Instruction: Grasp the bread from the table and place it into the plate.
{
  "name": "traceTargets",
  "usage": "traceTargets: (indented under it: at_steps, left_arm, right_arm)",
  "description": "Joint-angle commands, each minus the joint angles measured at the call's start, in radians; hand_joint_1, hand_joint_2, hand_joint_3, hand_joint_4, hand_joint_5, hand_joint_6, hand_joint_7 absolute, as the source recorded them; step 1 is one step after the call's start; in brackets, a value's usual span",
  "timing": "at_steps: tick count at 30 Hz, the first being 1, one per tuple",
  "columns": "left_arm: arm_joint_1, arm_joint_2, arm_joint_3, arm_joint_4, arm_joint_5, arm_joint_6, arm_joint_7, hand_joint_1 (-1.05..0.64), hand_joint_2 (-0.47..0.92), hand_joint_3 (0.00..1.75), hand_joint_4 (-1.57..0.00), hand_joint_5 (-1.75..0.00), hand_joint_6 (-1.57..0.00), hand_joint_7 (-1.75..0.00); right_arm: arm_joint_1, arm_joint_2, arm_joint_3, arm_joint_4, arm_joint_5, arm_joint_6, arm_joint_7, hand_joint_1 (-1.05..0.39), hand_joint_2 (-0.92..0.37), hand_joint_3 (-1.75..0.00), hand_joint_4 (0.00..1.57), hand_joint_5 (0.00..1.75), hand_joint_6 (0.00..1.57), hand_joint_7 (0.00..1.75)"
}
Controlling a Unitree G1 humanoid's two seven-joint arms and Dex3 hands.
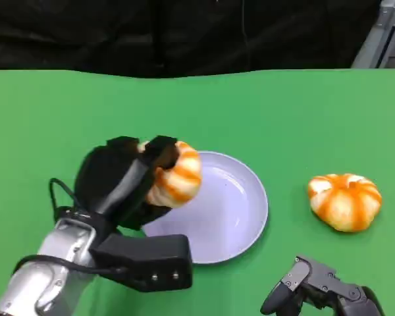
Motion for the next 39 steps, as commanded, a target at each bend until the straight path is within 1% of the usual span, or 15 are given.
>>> traceTargets:
  at_steps: [1, 3, 7, 10, 12, 13, 14, 15, 16, 17, 19, 21, 26, 37, 39]
  left_arm:
    - [-0.026, -0.053, -0.025, -0.003, -0.02, 0.016, -0.077, -0.18, 0.3, 1.19, -0.94, -1.75, -0.75, -1.75]
    - [-0.03, -0.09, -0.023, 0.012, -0.042, 0.041, -0.111, -0.17, 0.32, 1.18, -0.94, -1.75, -0.75, -1.75]
    - [-0.046, -0.122, -0.028, 0.041, -0.04, 0.076, -0.139, -0.15, 0.34, 1.16, -0.93, -1.75, -0.74, -1.75]
    - [-0.077, -0.149, -0.047, 0.1, -0.032, 0.105, -0.151, -0.15, 0.41, 0.98, -0.9, -1.75, -0.67, -1.72]
    - [-0.079, -0.152, -0.047, 0.101, -0.046, 0.116, -0.178, -0.15, 0.43, 0.95, -0.89, -1.75, -0.66, -1.7]
    - [-0.079, -0.152, -0.047, 0.097, -0.053, 0.123, -0.197, -0.22, 0.58, 0.74, -0.72, -1.45, -0.64, -1.15]
    - [-0.078, -0.153, -0.047, 0.093, -0.057, 0.128, -0.211, -0.24, 0.67, 0.58, -0.67, -1.33, -0.71, -0.82]
    - [-0.082, -0.143, -0.055, 0.085, -0.049, 0.142, -0.252, -0.25, 0.74, 0.47, -0.64, -1.27, -0.76, -0.63]
    - [-0.085, -0.136, -0.062, 0.078, -0.042, 0.151, -0.279, -0.37, 0.84, 0.35, -0.3, -0.99, -0.51, -0.34]
    - [-0.087, -0.131, -0.066, 0.073, -0.036, 0.159, -0.299, -0.41, 0.88, 0.3, -0.18, -0.88, -0.43, -0.24]
    - [-0.087, -0.119, -0.074, 0.048, -0.021, 0.185, -0.346, -0.51, 0.91, 0.27, -0.07, -0.7, -0.31, -0.13]
    - [-0.086, -0.108, -0.079, 0.025, -0.016, 0.205, -0.389, -0.63, 0.92, 0.3, -0.01, -0.56, -0.23, -0.07]
    - [-0.082, -0.086, -0.081, -0.007, -0.022, 0.212, -0.452, -0.75, 0.92, 0.36, 0.0, -0.55, -0.23, -0.06]
    - [-0.062, -0.061, -0.089, -0.044, -0.022, 0.193, -0.466, -0.78, 0.92, 0.39, 0.0, -0.63, -0.28, -0.08]
    - [-0.045, -0.041, -0.071, -0.084, -0.033, 0.175, -0.46, -0.75, 0.92, 0.36, -0.03, -0.68, -0.32, -0.09]
  right_arm:
    - [0.013, -0.007, 0.004, -0.032, -0.002, 0.023, 0.003, -0.05, -0.35, -1.4, 0.68, 1.69, 0.7, 1.38]
    - [0.014, -0.008, 0.006, -0.035, 0.003, 0.025, 0.005, -0.04, -0.36, -1.39, 0.68, 1.7, 0.69, 1.38]
    - [0.014, -0.011, 0.007, -0.035, -0.001, 0.023, 0.002, -0.01, -0.37, -1.38, 0.66, 1.7, 0.69, 1.38]
    - [0.013, -0.012, 0.01, -0.033, -0.008, 0.02, -0.001, 0.04, -0.42, -1.29, 0.64, 1.69, 0.68, 1.35]
    - [0.013, -0.011, 0.013, -0.034, -0.007, 0.023, 0.0, 0.05, -0.42, -1.28, 0.64, 1.69, 0.68, 1.35]
    - [0.013, -0.01, 0.014, -0.034, -0.006, 0.024, 0.0, 0.04, -0.42, -1.28, 0.64, 1.69, 0.68, 1.35]
    - [0.012, -0.011, 0.014, -0.034, -0.006, 0.025, 0.0, 0.04, -0.43, -1.27, 0.64, 1.69, 0.68, 1.35]
    - [0.011, -0.011, 0.015, -0.033, -0.008, 0.025, -0.001, 0.04, -0.43, -1.27, 0.64, 1.69, 0.68, 1.35]
    - [0.011, -0.011, 0.016, -0.031, -0.009, 0.024, -0.001, 0.04, -0.43, -1.27, 0.63, 1.69, 0.68, 1.35]
    - [0.01, -0.011, 0.017, -0.03, -0.01, 0.024, -0.002, 0.04, -0.43, -1.27, 0.63, 1.69, 0.68, 1.35]
    - [0.006, -0.013, 0.015, -0.023, -0.015, 0.014, -0.006, 0.03, -0.42, -1.27, 0.64, 1.69, 0.68, 1.35]
    - [0.005, -0.013, 0.014, -0.02, -0.016, 0.012, -0.008, 0.02, -0.43, -1.27, 0.64, 1.68, 0.68, 1.35]
    - [0.001, -0.012, 0.013, -0.016, -0.012, 0.013, -0.008, 0.02, -0.42, -1.27, 0.64, 1.68, 0.68, 1.35]
    - [0.001, -0.014, 0.012, -0.015, -0.004, 0.01, -0.005, 0.03, -0.43, -1.26, 0.65, 1.67, 0.68, 1.35]
    - [-0.003, -0.014, 0.01, -0.005, -0.005, 0.001, -0.007, 0.02, -0.43, -1.26, 0.65, 1.67, 0.68, 1.35]
